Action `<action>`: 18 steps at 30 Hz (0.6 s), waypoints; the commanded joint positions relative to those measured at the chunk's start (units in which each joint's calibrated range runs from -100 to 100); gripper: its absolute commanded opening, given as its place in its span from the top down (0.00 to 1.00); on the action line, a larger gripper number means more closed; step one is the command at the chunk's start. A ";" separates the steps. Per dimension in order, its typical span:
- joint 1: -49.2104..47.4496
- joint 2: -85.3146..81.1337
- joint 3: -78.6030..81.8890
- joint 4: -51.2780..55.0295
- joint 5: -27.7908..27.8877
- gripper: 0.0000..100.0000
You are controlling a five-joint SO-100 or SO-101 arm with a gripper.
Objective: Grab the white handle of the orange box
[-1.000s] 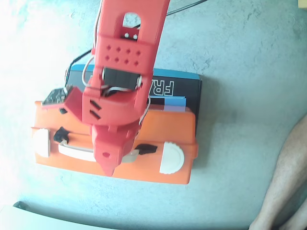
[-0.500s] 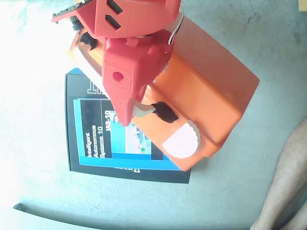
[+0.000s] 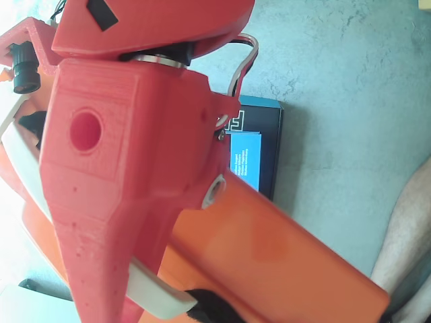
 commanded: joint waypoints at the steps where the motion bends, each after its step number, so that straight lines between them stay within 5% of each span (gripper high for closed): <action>1: 0.88 1.21 12.97 4.32 -0.26 0.98; 18: 2.04 1.21 12.97 3.90 -0.20 0.98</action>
